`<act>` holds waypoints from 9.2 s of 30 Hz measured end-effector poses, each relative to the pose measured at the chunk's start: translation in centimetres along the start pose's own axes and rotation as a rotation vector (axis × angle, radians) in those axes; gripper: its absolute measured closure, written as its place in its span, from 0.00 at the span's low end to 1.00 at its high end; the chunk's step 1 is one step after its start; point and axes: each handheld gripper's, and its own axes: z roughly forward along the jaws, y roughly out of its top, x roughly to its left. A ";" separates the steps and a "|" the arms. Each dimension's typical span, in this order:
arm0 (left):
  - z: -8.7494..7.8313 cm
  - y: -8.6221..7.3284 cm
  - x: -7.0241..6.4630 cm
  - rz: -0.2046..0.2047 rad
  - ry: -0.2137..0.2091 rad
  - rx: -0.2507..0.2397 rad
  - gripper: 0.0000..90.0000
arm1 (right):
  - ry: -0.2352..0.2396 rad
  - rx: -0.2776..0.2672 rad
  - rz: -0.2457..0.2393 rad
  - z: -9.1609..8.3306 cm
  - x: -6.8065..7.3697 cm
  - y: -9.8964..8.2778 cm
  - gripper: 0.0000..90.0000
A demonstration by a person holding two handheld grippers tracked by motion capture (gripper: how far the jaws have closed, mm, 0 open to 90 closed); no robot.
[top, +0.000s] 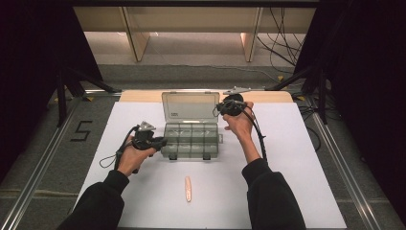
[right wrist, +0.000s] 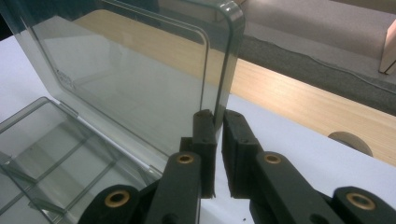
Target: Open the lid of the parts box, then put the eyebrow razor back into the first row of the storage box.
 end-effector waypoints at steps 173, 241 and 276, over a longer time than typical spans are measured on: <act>-10.8 -4.9 -7.9 -0.003 -0.058 -0.381 0.22 | 0.358 0.476 -0.383 -5.3 18.3 -8.8 0.33; -10.4 -5.1 -7.6 -0.012 -0.051 -0.374 0.23 | 0.381 0.561 -0.541 -3.9 18.3 -9.1 0.83; -10.3 -5.0 -7.7 -0.010 -0.053 -0.388 0.23 | 0.291 0.333 -0.513 -6.0 11.5 0.8 0.83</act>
